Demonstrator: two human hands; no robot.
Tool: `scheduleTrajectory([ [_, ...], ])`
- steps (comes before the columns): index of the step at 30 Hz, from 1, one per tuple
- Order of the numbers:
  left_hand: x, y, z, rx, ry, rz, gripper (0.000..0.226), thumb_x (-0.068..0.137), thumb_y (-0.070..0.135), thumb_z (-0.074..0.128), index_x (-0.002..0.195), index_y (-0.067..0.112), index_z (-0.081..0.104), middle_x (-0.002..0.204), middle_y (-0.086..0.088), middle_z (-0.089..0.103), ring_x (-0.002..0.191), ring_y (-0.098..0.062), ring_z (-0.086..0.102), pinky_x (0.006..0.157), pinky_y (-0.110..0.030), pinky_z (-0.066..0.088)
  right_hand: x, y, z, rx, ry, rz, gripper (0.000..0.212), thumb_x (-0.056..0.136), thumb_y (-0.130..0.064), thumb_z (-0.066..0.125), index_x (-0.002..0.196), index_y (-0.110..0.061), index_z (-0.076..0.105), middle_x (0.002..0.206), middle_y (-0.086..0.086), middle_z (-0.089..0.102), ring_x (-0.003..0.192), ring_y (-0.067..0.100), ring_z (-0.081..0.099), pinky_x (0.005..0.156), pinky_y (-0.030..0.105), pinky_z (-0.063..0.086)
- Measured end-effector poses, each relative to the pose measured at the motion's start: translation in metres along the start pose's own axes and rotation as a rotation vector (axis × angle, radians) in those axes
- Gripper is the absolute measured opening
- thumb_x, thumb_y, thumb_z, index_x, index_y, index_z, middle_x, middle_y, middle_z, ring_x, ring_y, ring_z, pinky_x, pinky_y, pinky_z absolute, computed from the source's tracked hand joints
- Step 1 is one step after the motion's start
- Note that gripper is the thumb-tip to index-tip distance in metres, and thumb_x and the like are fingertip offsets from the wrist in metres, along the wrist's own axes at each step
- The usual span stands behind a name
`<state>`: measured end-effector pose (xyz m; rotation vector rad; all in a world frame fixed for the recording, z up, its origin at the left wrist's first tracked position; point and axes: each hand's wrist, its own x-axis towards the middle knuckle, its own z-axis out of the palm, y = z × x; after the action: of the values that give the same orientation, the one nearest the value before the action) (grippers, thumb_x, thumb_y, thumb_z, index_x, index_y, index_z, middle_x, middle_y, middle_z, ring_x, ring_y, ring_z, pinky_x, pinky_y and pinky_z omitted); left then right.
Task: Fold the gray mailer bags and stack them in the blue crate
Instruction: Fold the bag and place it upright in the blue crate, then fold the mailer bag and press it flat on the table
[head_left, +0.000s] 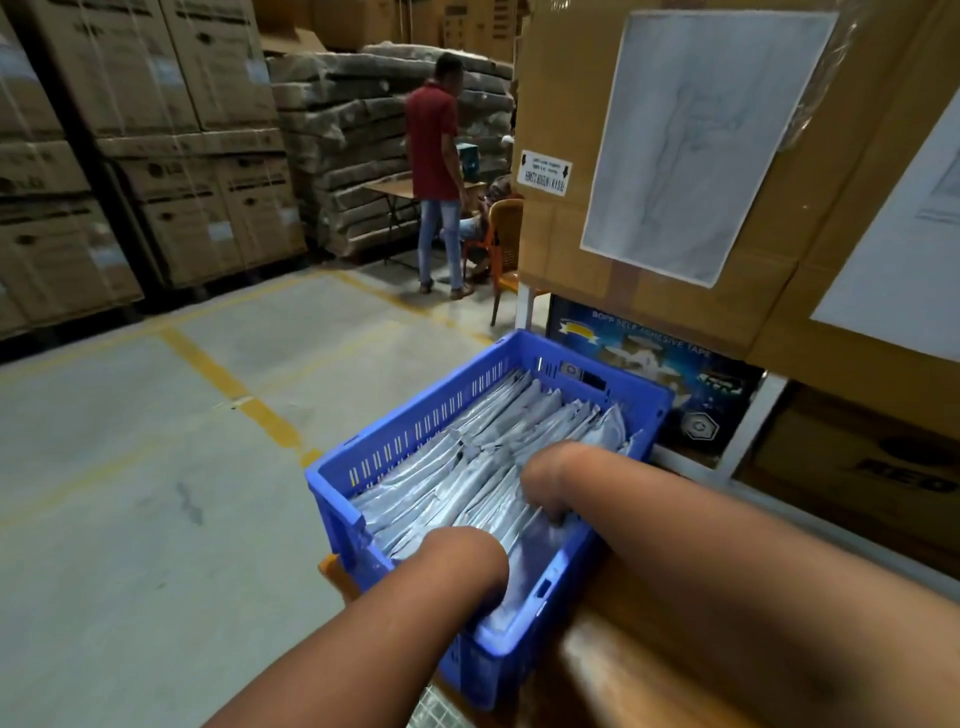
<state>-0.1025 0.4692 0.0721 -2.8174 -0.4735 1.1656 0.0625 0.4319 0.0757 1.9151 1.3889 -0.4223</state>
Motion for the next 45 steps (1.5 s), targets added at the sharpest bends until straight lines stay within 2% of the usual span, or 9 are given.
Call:
scheduleTrajectory([
  [4,0.002,-0.005,0.003,-0.004,0.071,-0.014,0.020,0.086,0.021,0.078,0.078,0.018,0.060,0.081,-0.001,0.057,0.095,-0.032,0.067,0.086,-0.041,0.055,-0.004,0.004,-0.008,-0.062,0.084,0.006,0.033,0.082,-0.028,0.088,0.111,-0.017,0.076,0.086,-0.005,0.060,0.084,0.028,0.064,0.079,0.041,0.061],
  [7,0.003,-0.006,0.003,-0.011,0.074,-0.040,0.011,0.086,0.022,0.077,0.085,0.018,0.067,0.083,0.000,0.059,0.092,-0.031,0.065,0.087,-0.041,0.056,-0.004,-0.004,-0.003,-0.080,0.043,0.000,0.033,0.085,-0.022,0.088,0.114,-0.013,0.076,0.082,-0.005,0.057,0.074,0.024,0.060,0.072,0.038,0.055],
  [12,0.008,-0.007,0.001,-0.069,0.045,-0.061,0.026,0.084,0.037,0.084,0.084,0.020,0.064,0.081,0.001,0.058,0.092,-0.029,0.064,0.090,-0.040,0.056,-0.006,-0.010,0.012,0.033,0.074,0.022,0.036,0.089,-0.025,0.083,0.122,-0.015,0.072,0.114,0.003,0.070,0.083,0.026,0.065,0.064,0.037,0.051],
  [18,0.005,0.003,-0.021,-0.111,0.427,-0.005,0.039,0.083,0.051,0.079,0.109,0.024,0.071,0.104,0.001,0.070,0.101,-0.028,0.071,0.076,-0.038,0.054,-0.053,0.016,0.009,0.323,0.235,0.043,0.022,0.088,-0.037,0.079,0.106,-0.028,0.072,0.091,-0.007,0.066,0.089,0.024,0.064,0.068,0.032,0.049],
  [22,-0.008,0.034,-0.062,-0.123,0.663,0.098,0.033,0.092,0.047,0.067,0.116,0.025,0.068,0.117,-0.004,0.071,0.105,-0.030,0.070,0.083,-0.041,0.058,-0.110,0.032,0.021,0.416,0.370,0.115,0.031,0.093,-0.037,0.071,0.124,-0.033,0.068,0.122,-0.002,0.069,0.111,0.026,0.065,0.092,0.046,0.056],
  [28,-0.031,0.125,-0.102,-0.059,0.891,0.332,0.042,0.089,0.046,0.068,0.125,0.027,0.061,0.125,0.000,0.058,0.113,-0.025,0.060,0.094,-0.044,0.055,-0.225,0.060,0.096,0.604,0.612,0.356,0.035,0.094,-0.046,0.067,0.124,-0.031,0.057,0.120,0.000,0.058,0.111,0.026,0.061,0.092,0.047,0.054],
  [36,-0.054,0.328,-0.069,0.086,0.736,0.689,0.068,0.091,0.054,0.068,0.150,0.030,0.047,0.146,-0.003,0.049,0.133,-0.029,0.053,0.106,-0.048,0.051,-0.354,0.028,0.300,0.892,0.515,0.729,0.063,0.095,-0.053,0.061,0.152,-0.029,0.043,0.147,0.008,0.050,0.132,0.034,0.052,0.106,0.055,0.050],
  [41,-0.056,0.430,-0.010,0.184,0.578,0.819,0.078,0.089,0.055,0.069,0.157,0.033,0.038,0.152,-0.003,0.047,0.135,-0.030,0.050,0.109,-0.049,0.049,-0.408,-0.013,0.430,0.973,0.345,0.887,0.067,0.099,-0.064,0.055,0.155,-0.030,0.041,0.157,0.010,0.040,0.142,0.036,0.044,0.113,0.055,0.044],
  [45,-0.055,0.496,0.013,0.178,0.538,0.864,0.073,0.088,0.054,0.070,0.153,0.033,0.042,0.146,-0.002,0.050,0.130,-0.029,0.052,0.104,-0.046,0.051,-0.448,-0.026,0.495,0.962,0.378,1.008,0.058,0.101,-0.057,0.057,0.151,-0.029,0.049,0.160,0.008,0.040,0.144,0.034,0.043,0.118,0.051,0.042],
])
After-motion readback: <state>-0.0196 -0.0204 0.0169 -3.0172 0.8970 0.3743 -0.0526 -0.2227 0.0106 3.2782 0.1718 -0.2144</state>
